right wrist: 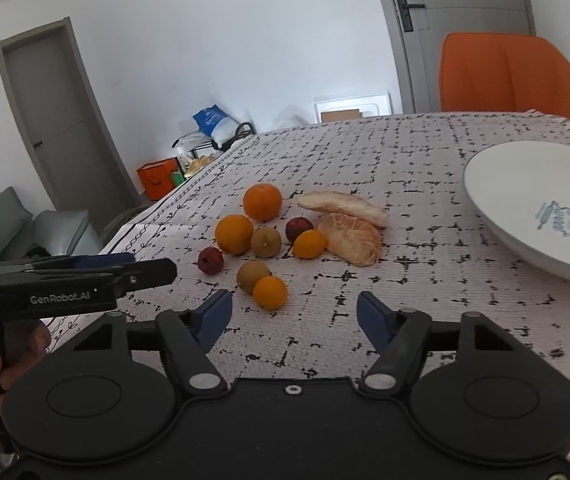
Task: Organize fruits
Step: 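Grasp a small tangerine with the right tool while the left tool grasps a red plum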
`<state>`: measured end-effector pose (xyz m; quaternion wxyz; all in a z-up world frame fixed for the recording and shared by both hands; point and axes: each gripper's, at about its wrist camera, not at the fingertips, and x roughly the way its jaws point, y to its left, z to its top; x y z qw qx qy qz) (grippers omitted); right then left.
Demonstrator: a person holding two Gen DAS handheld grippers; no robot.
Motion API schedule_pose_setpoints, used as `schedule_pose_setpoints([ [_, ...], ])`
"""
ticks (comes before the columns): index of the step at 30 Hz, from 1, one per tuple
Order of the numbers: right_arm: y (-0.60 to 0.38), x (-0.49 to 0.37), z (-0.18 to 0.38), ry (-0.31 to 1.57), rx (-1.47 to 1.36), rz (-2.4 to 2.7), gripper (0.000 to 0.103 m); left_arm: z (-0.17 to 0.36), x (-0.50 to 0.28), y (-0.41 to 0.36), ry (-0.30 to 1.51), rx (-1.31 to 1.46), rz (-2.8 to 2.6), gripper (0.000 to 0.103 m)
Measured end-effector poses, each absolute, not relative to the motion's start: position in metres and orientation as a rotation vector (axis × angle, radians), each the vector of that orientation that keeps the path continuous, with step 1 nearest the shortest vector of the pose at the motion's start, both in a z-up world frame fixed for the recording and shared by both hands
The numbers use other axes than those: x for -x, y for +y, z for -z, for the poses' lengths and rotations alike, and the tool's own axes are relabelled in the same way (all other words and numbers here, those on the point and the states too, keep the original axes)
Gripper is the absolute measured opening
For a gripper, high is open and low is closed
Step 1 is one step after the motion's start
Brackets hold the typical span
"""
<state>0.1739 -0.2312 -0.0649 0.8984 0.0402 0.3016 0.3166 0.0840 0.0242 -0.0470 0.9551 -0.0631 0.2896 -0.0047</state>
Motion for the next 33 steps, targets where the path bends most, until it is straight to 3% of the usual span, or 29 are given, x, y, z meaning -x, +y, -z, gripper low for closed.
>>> schedule_pose_setpoints([
  [6, -0.222, -0.186, 0.072, 0.651, -0.086, -0.685, 0.061, 0.054, -0.092, 0.026, 0.605, 0.135, 0.016, 0.061],
  [10, -0.216, -0.194, 0.078, 0.685, -0.099, -0.713, 0.048, 0.058, -0.097, 0.028, 0.618, 0.141, 0.017, 0.057],
  [16, -0.209, -0.201, 0.081, 0.689, -0.106, -0.725, 0.043, 0.064, -0.102, 0.032, 0.636, 0.157, 0.025, 0.056],
  [19, -0.205, -0.206, 0.083, 0.687, -0.104, -0.734, 0.021, 0.065, -0.104, 0.031, 0.639, 0.155, 0.03, 0.056],
  [24, -0.207, -0.207, 0.083, 0.676, -0.117, -0.731, 0.021, 0.065, -0.111, 0.03, 0.634, 0.147, 0.04, 0.053],
  [29, -0.219, -0.205, 0.08, 0.664, -0.135, -0.686, 0.021, 0.07, -0.121, 0.027, 0.644, 0.145, 0.039, 0.045],
  [32, -0.228, -0.203, 0.077, 0.64, -0.134, -0.649, 0.021, 0.072, -0.122, 0.022, 0.642, 0.123, 0.04, 0.038],
  [33, -0.231, -0.203, 0.077, 0.636, -0.138, -0.639, 0.021, 0.072, -0.123, 0.02, 0.643, 0.118, 0.04, 0.03],
])
